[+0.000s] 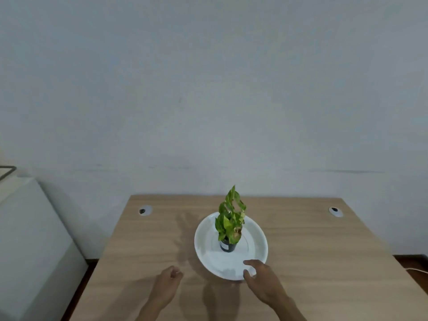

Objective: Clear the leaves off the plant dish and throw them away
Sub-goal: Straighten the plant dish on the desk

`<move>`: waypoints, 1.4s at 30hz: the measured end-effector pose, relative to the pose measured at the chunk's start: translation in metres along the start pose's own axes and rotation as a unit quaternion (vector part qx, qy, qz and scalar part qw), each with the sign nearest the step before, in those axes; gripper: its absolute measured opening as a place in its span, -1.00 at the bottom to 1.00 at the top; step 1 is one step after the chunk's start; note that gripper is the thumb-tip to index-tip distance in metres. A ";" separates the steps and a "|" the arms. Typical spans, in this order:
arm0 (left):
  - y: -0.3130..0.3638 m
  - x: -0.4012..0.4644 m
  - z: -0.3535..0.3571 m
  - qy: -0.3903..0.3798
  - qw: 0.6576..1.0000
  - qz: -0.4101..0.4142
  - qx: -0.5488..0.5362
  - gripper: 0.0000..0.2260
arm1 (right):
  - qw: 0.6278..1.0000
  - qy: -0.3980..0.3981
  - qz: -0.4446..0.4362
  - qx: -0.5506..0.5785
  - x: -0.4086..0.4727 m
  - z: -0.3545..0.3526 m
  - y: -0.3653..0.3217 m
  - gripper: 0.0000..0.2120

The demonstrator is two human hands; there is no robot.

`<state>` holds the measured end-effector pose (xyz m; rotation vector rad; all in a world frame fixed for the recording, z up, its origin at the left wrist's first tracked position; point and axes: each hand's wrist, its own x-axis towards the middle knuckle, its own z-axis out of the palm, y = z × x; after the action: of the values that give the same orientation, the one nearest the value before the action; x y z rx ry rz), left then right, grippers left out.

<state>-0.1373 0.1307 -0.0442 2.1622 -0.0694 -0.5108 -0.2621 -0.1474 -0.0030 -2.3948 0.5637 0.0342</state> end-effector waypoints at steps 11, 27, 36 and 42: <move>0.040 0.021 0.078 0.012 0.989 -0.078 -0.121 -0.91 | 0.991 0.059 0.069 0.094 0.049 -0.010 0.058 -0.70; 0.062 0.034 0.105 0.081 0.957 -0.127 -0.248 -0.85 | 0.901 -0.015 0.261 0.347 0.090 -0.001 0.084 -0.75; 0.045 0.048 0.106 0.079 0.924 -0.179 -0.328 -0.72 | 0.842 -0.178 0.291 0.418 0.070 -0.001 0.075 -0.90; 0.056 0.049 0.102 0.090 0.911 -0.152 -0.372 -0.77 | 0.856 -0.199 0.275 0.389 0.073 0.000 0.067 -0.86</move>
<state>-0.1239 0.0077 -0.0700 1.4538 0.4979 -0.4165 -0.2235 -0.2214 -0.0566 -1.3315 0.8441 0.4521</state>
